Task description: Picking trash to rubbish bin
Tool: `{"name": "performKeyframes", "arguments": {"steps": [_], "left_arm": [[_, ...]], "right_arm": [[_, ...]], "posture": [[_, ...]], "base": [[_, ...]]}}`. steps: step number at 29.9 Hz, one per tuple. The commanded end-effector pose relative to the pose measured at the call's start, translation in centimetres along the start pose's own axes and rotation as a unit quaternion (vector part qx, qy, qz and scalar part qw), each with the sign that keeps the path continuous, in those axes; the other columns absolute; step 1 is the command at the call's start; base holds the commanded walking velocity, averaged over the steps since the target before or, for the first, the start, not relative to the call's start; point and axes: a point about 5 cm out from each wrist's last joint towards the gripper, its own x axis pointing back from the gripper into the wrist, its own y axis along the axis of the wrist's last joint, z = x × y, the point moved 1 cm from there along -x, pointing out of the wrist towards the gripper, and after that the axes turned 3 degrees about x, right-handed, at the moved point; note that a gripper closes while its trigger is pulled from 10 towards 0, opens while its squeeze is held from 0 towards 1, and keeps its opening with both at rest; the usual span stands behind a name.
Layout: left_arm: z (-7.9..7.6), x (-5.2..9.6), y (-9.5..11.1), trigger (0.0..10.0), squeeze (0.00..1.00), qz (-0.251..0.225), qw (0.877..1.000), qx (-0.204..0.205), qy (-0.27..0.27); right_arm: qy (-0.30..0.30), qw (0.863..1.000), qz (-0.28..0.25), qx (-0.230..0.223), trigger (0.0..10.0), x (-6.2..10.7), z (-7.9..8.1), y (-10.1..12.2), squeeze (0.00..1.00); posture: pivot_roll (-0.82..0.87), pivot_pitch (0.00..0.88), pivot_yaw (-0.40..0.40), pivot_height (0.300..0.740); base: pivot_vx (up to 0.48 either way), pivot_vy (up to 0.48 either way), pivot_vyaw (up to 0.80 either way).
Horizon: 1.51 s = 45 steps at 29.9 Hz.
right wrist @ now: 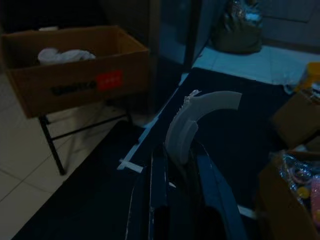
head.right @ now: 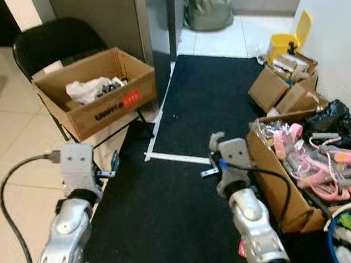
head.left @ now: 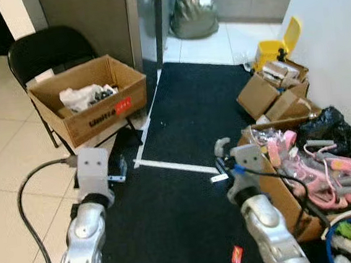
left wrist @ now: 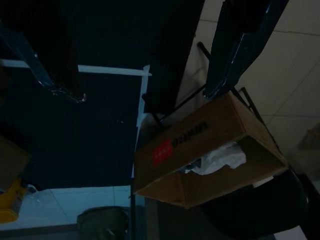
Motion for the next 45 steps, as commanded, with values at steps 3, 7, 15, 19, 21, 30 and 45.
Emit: {"name": "performKeyframes", "arguments": {"steps": [3,7,15,19,21,30,45], "left_arm": [[0.41,0.22,-0.4,10.0,0.0,0.009,1.0,-0.005,0.007],[0.37,0.18,-0.39,10.0,0.0,0.009,1.0,-0.005,0.007],[0.33,0.12,-0.36,10.0,0.0,0.009,1.0,-0.003,0.008],[0.41,0.08,-0.4,10.0,0.0,0.01,1.0,-0.003,0.008],[0.4,0.08,-0.39,10.0,0.0,0.011,1.0,-0.002,0.008],[0.29,0.03,-0.4,10.0,0.0,0.011,1.0,-0.002,0.007],[0.26,0.04,-0.46,10.0,0.0,0.012,1.0,0.0,0.008]], "right_arm": [[0.009,1.0,0.014,0.004,10.0,0.08,0.5,-0.53,0.0],[0.011,1.0,0.018,0.005,10.0,0.04,0.57,-0.64,0.0],[0.002,1.0,0.023,-0.001,10.0,0.0,0.35,-0.79,0.0],[0.001,1.0,0.024,0.001,10.0,-0.02,0.33,-0.89,0.0],[0.001,1.0,0.023,0.002,10.0,-0.02,0.34,-0.84,0.0],[0.001,1.0,0.025,0.002,10.0,-0.07,0.34,-0.9,0.0],[0.004,1.0,0.028,0.003,10.0,-0.08,0.37,-0.97,0.0]], "posture": [[0.0,0.122,-0.048,0.74],[0.0,0.124,-0.049,0.74],[0.0,0.131,-0.047,0.74],[0.0,0.135,-0.044,0.74],[0.0,0.132,-0.043,0.74],[0.0,0.134,-0.046,0.74],[0.0,0.136,-0.05,0.74]], "base": [[0.254,0.0,0.0],[0.255,0.0,0.0],[0.255,0.0,0.0],[0.255,0.0,0.0],[0.255,0.0,0.0],[0.255,0.0,0.0],[0.254,0.0,0.0]]}}
